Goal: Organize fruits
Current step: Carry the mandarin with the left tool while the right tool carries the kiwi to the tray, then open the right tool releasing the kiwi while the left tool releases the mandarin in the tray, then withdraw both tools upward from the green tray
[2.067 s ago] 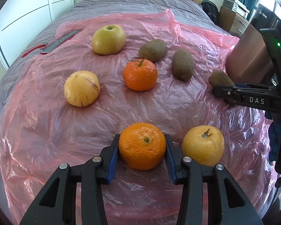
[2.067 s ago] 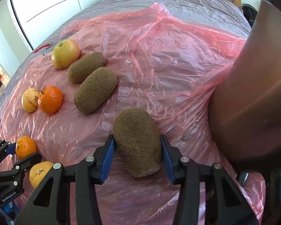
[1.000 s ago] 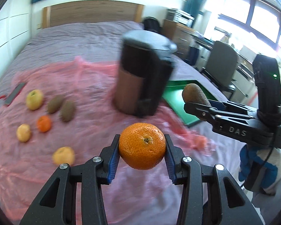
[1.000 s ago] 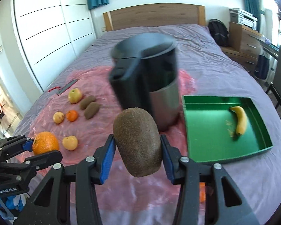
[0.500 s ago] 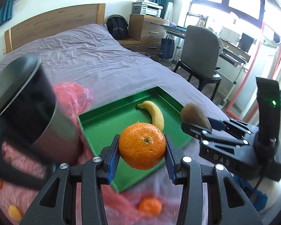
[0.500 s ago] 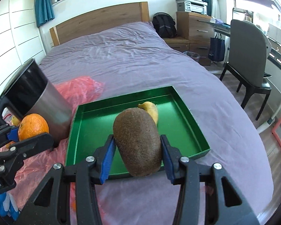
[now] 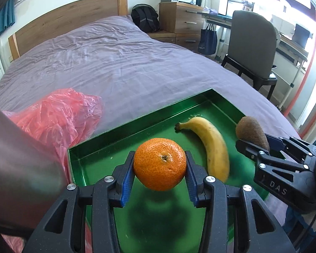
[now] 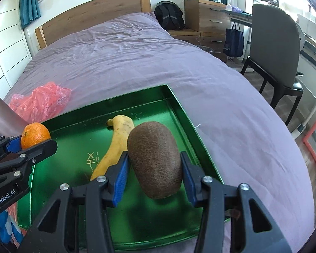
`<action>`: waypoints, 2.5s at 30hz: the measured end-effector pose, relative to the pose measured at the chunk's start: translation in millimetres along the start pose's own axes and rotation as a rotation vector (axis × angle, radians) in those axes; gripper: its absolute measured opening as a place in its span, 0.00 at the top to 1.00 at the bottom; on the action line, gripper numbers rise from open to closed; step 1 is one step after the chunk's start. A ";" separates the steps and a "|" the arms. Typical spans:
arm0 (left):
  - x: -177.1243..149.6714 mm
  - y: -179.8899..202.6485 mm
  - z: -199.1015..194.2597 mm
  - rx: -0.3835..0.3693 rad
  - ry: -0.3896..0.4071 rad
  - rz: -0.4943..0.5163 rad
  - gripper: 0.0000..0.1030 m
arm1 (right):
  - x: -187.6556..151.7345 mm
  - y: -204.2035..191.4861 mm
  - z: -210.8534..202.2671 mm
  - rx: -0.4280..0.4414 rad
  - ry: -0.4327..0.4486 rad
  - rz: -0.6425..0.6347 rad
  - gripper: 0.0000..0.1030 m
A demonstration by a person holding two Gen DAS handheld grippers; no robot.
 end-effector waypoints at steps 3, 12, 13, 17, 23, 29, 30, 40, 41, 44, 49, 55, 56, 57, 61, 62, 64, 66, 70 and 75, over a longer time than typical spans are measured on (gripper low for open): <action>1.3 -2.1 13.7 0.013 -0.014 0.000 0.63 | -0.7 -1.0 10.6 -0.003 -0.010 -0.009 0.64; -5.6 -9.6 43.9 0.013 -0.079 -0.044 0.63 | -10.1 3.6 29.4 -0.027 -0.042 -0.006 0.63; -6.5 -9.7 45.5 0.011 -0.085 -0.047 0.63 | -9.9 3.8 29.5 -0.029 -0.042 -0.007 0.63; -8.0 -8.3 50.8 0.011 -0.101 -0.040 0.62 | -9.9 3.2 29.9 -0.037 -0.040 -0.002 0.62; -9.7 -8.8 55.7 0.013 -0.125 -0.046 0.62 | -10.3 3.4 29.9 -0.050 -0.038 0.008 0.61; -8.9 -16.5 63.1 0.018 -0.145 -0.072 0.62 | -9.8 3.4 31.2 -0.061 -0.045 0.003 0.61; -8.5 -18.3 63.8 0.024 -0.146 -0.072 0.62 | -10.0 3.3 31.8 -0.068 -0.048 0.000 0.61; -8.2 -21.2 65.1 0.011 -0.161 -0.083 0.61 | -7.5 8.1 24.5 -0.106 -0.026 0.052 0.19; -8.2 -21.4 64.7 0.008 -0.162 -0.083 0.61 | -7.1 9.2 22.7 -0.112 -0.020 0.060 0.14; -7.8 -21.8 64.4 0.009 -0.162 -0.081 0.61 | -6.0 11.1 19.3 -0.128 -0.012 0.072 0.06; -8.0 -21.2 64.3 0.009 -0.160 -0.078 0.61 | -5.3 11.2 15.6 -0.141 -0.004 0.085 0.02; -8.7 -21.0 59.8 0.005 -0.147 -0.077 0.61 | -3.6 5.3 4.6 -0.161 0.024 0.081 0.00; -8.5 -21.2 59.0 0.005 -0.146 -0.076 0.61 | -3.6 4.1 3.0 -0.161 0.025 0.081 0.00; -8.6 -21.2 57.9 0.005 -0.144 -0.076 0.61 | -4.1 2.5 0.9 -0.162 0.025 0.083 0.00; -8.1 -23.4 50.4 0.003 -0.130 -0.081 0.61 | -8.0 -2.1 -5.5 -0.166 0.023 0.088 0.00; -7.9 -23.9 48.3 0.003 -0.127 -0.080 0.61 | -9.4 -3.8 -7.2 -0.163 0.022 0.091 0.00; -7.5 -24.3 43.8 0.003 -0.122 -0.078 0.61 | -12.6 -6.4 -9.7 -0.156 0.018 0.102 0.00; -6.1 -23.8 38.5 0.008 -0.111 -0.070 0.61 | -15.5 -9.0 -12.1 -0.159 0.012 0.116 0.00; -3.7 -25.6 26.9 0.009 -0.091 -0.069 0.61 | -19.2 -13.9 -18.2 -0.146 0.007 0.159 0.00; -4.5 -30.0 17.3 0.013 -0.078 -0.084 0.61 | -23.4 -21.5 -28.9 -0.144 0.001 0.211 0.00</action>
Point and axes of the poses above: each gripper's, at about its wrist camera, not at the fingertips, and z roughly the way its jaws point, y to its right, x to its top, the point moved 8 cm from there along z, roughly the way its jaws point, and after that the axes turned 8 degrees about -x, right-handed, at the moved point
